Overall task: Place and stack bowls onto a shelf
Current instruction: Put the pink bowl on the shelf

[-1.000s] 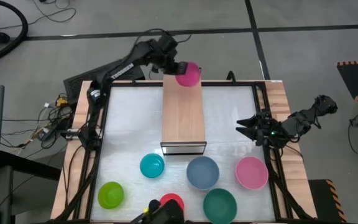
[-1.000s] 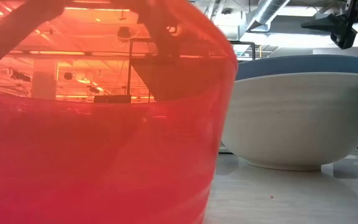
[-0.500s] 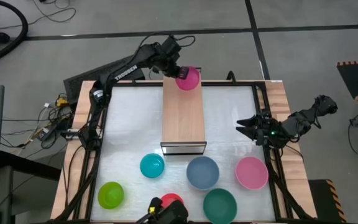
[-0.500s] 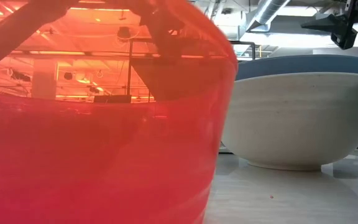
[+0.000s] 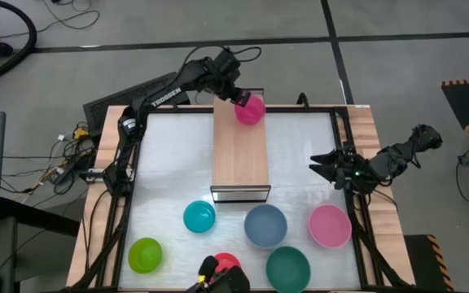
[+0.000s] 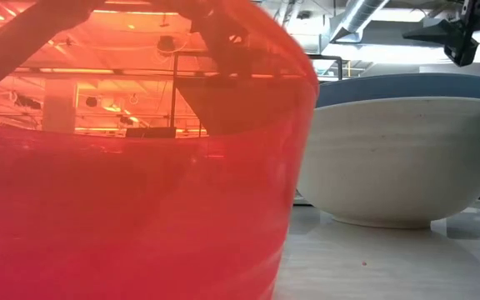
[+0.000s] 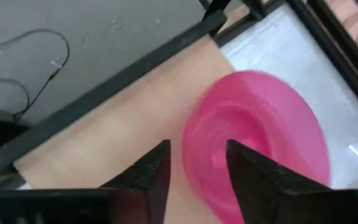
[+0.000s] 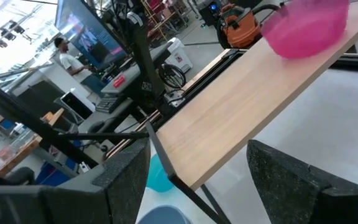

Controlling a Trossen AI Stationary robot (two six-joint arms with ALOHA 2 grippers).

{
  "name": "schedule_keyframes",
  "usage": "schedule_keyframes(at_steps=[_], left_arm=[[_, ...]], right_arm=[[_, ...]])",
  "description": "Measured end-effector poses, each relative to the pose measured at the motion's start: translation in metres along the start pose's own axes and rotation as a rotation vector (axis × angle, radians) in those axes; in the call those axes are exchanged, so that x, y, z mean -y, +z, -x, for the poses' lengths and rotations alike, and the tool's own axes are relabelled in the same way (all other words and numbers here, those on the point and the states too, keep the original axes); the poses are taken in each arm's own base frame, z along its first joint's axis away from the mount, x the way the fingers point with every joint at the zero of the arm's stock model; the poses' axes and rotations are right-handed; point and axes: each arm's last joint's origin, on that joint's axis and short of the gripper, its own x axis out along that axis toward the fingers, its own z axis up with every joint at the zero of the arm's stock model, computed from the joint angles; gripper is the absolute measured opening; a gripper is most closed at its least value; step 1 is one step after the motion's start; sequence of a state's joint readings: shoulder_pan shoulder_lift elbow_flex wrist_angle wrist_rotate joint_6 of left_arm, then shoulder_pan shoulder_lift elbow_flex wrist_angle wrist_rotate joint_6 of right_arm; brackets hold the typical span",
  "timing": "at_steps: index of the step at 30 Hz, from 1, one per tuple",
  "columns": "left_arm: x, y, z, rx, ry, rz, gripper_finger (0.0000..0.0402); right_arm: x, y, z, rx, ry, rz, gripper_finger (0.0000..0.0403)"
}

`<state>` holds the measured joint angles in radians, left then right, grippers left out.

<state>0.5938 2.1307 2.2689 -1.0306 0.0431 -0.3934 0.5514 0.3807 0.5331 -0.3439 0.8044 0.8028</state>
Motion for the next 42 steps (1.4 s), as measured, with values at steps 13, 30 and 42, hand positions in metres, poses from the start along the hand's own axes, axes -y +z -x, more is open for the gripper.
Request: schedule_keyframes(at_steps=[13, 30, 42], left_arm=[[0.008, -0.011, 0.043, -0.173, -0.307, -0.292, 0.0106], [0.039, -0.055, 0.008, -0.290, -0.080, -0.622, 0.0000], [0.026, -0.036, -0.003, -0.137, -0.028, -0.550, 0.0000]], right_arm=[[0.000, -0.001, -0.003, 0.007, -0.024, 0.024, 0.0294], [-0.001, -0.002, -0.004, 0.004, -0.031, 0.033, 0.0294], [-0.001, -0.003, -0.004, 0.003, -0.031, 0.035, 0.0294]])
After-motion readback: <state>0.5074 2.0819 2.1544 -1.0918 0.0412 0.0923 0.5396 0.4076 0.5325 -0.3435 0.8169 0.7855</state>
